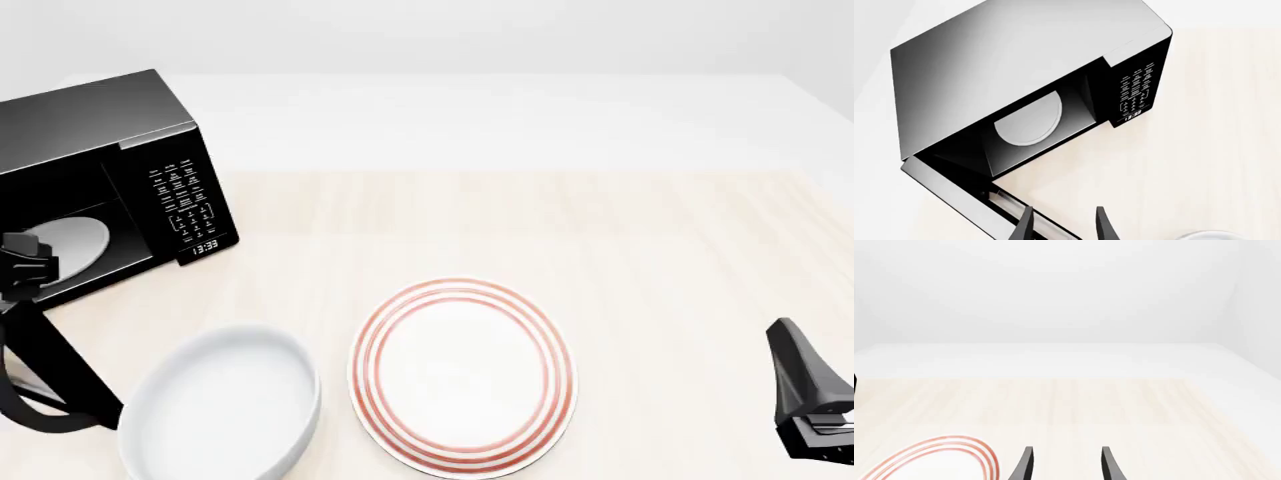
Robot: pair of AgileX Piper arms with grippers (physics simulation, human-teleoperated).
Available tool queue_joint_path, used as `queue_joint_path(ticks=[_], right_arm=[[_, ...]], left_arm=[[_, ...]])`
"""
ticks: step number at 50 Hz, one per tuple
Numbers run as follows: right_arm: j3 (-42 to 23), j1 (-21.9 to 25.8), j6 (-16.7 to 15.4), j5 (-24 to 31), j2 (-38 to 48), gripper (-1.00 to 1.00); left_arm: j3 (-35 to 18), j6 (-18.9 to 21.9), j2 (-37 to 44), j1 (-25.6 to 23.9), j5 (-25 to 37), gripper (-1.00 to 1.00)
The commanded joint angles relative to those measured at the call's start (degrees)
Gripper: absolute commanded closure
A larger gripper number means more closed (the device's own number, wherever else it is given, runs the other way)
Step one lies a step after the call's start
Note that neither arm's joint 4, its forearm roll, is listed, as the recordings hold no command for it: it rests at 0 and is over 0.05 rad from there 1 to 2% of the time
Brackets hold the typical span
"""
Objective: Open the microwave.
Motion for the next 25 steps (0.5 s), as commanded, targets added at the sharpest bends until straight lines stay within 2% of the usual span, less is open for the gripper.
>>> queue_joint_path(ticks=[1, 25], right_arm=[[0.0, 0.0, 0.0, 0.0, 0.0, -1.00], [0.0, 0.0, 0.0, 0.0, 0.0, -1.00]], left_arm=[[4.5, 3.6, -1.6, -0.1, 2.6, -1.00], [5.8, 4.0, -5.4, 1.3, 4.9, -1.00]])
